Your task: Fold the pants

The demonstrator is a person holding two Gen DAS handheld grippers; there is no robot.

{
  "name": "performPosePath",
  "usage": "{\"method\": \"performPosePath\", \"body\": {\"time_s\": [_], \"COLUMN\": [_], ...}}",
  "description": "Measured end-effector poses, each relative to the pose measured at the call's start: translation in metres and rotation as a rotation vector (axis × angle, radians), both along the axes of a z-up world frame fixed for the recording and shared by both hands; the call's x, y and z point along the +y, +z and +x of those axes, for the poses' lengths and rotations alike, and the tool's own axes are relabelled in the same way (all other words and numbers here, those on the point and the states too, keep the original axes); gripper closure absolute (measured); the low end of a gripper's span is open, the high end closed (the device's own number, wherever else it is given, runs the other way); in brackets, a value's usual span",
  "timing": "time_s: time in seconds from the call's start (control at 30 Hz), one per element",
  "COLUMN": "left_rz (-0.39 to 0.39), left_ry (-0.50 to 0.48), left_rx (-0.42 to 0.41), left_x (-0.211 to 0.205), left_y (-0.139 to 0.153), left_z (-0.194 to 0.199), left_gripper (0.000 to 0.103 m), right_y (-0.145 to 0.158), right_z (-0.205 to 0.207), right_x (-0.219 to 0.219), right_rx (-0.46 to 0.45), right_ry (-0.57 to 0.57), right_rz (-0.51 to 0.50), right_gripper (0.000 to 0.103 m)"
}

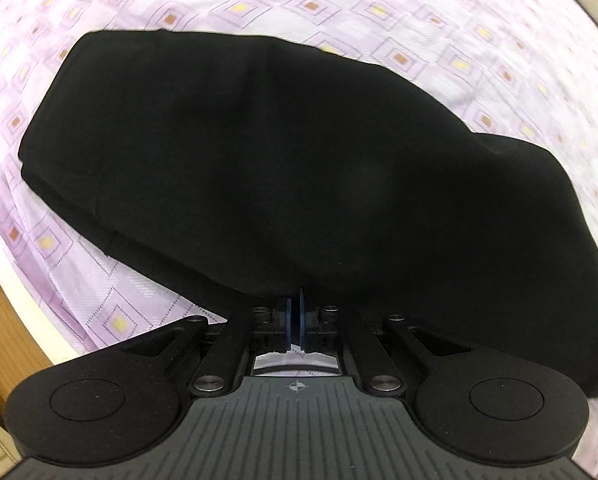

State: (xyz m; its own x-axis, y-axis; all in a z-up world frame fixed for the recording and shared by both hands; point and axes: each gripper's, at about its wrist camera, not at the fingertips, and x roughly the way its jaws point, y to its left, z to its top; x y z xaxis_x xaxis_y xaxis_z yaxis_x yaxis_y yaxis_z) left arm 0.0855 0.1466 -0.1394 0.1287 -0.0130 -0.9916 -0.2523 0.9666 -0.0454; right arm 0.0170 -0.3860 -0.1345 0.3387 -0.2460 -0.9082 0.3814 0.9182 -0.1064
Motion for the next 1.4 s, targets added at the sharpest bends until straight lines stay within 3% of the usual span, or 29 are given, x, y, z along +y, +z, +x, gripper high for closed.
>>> {"method": "performPosePath", "body": {"time_s": [0.27, 0.33, 0.37, 0.4, 0.5, 0.57, 0.67, 0.8, 1.07, 1.4], "left_rz": [0.061, 0.059, 0.059, 0.06, 0.066, 0.074, 0.083, 0.117, 0.111, 0.116], "left_ry": [0.0, 0.003, 0.004, 0.003, -0.001, -0.01, -0.033, -0.068, -0.087, -0.137], "left_rx": [-0.004, -0.006, -0.011, -0.015, -0.03, -0.037, -0.047, -0.064, -0.092, -0.073], "left_x": [-0.016, -0.015, -0.014, -0.014, -0.013, -0.014, -0.022, -0.028, -0.03, -0.034], "left_y": [0.002, 0.005, 0.007, 0.008, 0.011, 0.012, 0.004, 0.007, 0.015, 0.002], "left_z": [0.003, 0.004, 0.003, 0.004, -0.005, -0.007, -0.008, -0.011, -0.021, -0.017], "left_gripper": [0.099, 0.099, 0.099, 0.099, 0.099, 0.099, 0.099, 0.099, 0.099, 0.099], "right_y": [-0.061, -0.063, -0.057, -0.046, -0.014, -0.006, -0.019, -0.041, -0.047, -0.052], "right_z": [0.072, 0.071, 0.067, 0.059, 0.021, -0.01, -0.048, -0.074, -0.075, -0.078], "right_x": [0.014, 0.008, 0.001, -0.01, -0.044, -0.071, -0.106, -0.121, -0.116, -0.133], "right_rx": [0.165, 0.156, 0.124, 0.084, -0.045, -0.071, -0.066, -0.05, -0.039, 0.034], "right_ry": [0.127, 0.137, 0.128, 0.097, -0.044, -0.149, -0.26, -0.297, -0.253, -0.307], "right_rz": [-0.22, -0.232, -0.205, -0.17, -0.1, -0.051, 0.062, 0.129, 0.107, -0.002], "right_gripper": [0.062, 0.079, 0.093, 0.1, 0.1, 0.1, 0.1, 0.1, 0.1, 0.103]}}
